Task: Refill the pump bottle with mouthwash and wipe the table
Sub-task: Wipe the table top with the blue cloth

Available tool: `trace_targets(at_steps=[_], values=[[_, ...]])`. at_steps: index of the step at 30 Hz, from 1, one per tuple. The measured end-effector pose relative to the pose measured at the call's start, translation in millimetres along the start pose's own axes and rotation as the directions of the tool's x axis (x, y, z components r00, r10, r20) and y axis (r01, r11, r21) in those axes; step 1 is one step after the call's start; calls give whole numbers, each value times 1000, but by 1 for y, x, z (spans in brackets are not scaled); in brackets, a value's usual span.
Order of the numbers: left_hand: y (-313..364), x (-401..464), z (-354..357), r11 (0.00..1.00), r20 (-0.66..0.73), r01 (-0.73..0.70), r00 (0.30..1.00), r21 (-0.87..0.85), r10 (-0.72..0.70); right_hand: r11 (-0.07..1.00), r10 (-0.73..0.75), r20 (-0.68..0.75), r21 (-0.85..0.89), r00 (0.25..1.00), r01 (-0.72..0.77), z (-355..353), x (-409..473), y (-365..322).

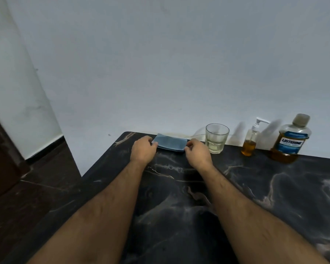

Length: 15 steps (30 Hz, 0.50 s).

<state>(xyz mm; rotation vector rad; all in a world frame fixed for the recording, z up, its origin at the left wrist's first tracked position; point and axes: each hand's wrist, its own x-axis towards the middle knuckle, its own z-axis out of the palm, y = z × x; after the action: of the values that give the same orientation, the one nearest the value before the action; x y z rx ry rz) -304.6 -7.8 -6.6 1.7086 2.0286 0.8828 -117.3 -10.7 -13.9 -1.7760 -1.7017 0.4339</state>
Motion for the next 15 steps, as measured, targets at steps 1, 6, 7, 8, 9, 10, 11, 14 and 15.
trace_targets(at_steps=[1,6,7,8,9,10,11,14,15], values=[[0,15,8,999,-15,46,999,-4,-46,1000,7,-1,0,1000,-7,8,12,3],[3,65,35,982,30,137,989,133,-142,998,71,-23,2,997,-71,32,50,10],[3,70,40,979,44,136,989,152,-144,997,82,-22,10,996,-82,35,55,10],[3,74,42,977,49,139,988,161,-149,996,91,-17,17,996,-91,35,57,9],[2,76,45,976,50,151,986,159,-161,995,100,-14,28,995,-100,36,57,10],[0,78,47,975,47,169,983,144,-177,993,107,-18,47,994,-106,36,57,11],[-1,78,47,976,46,185,981,111,-191,992,110,-21,70,994,-109,35,55,12],[1,68,42,982,34,162,987,-101,-160,982,104,-22,158,994,-99,28,43,13],[3,62,38,968,32,144,990,-205,-140,978,96,-15,190,995,-91,24,36,13]])
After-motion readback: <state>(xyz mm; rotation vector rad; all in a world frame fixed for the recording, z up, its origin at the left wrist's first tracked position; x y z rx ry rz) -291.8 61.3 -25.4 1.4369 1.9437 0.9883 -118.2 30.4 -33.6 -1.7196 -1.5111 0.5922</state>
